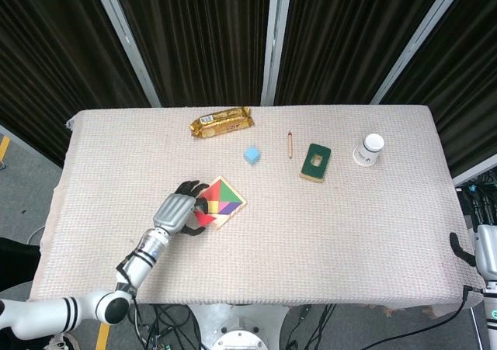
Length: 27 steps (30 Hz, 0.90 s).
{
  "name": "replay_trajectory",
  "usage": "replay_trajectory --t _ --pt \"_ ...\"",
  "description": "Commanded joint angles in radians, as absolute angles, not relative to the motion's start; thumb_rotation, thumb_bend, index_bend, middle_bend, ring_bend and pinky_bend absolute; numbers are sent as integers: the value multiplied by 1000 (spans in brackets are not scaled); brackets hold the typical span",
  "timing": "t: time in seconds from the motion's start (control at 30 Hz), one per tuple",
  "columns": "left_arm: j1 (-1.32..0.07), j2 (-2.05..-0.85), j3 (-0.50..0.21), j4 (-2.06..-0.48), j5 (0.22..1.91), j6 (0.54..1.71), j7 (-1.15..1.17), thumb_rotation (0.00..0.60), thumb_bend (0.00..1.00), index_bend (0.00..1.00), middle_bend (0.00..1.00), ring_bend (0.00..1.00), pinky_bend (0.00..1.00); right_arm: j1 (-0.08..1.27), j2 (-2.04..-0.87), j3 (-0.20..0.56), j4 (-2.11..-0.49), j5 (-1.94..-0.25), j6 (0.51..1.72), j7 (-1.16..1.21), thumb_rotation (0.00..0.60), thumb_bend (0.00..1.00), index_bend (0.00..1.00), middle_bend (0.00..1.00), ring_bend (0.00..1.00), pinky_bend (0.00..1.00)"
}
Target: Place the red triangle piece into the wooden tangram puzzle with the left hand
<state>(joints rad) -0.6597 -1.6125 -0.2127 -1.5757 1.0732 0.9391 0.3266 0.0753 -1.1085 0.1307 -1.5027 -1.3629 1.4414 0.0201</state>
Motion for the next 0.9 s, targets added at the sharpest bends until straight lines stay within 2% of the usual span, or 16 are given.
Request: replay_trajectory --t 0.03,0.17,0.5,0.9 --pt "-691 -1641 -229 -1584 986 940 394 600 205 535 103 0 28 73 -1106 131 -1501 -1363 1443 26 600 304 0 0 0 0" --pt "-722 -1653 -242 -1627 854 956 477 600 205 530 103 0 24 73 -1106 130 -1499 -1366 1441 36 600 304 0 0 0 0" --pt "-768 -1668 -280 -1701 644 1052 572 600 201 524 105 0 14 70 -1102 128 -1499 -1378 1449 52 600 304 0 0 0 0" --pt "-819 -1730 -299 -1692 502 1150 639 600 222 524 108 0 13 73 -1108 122 -1491 -1378 1436 53 600 304 0 0 0 0"
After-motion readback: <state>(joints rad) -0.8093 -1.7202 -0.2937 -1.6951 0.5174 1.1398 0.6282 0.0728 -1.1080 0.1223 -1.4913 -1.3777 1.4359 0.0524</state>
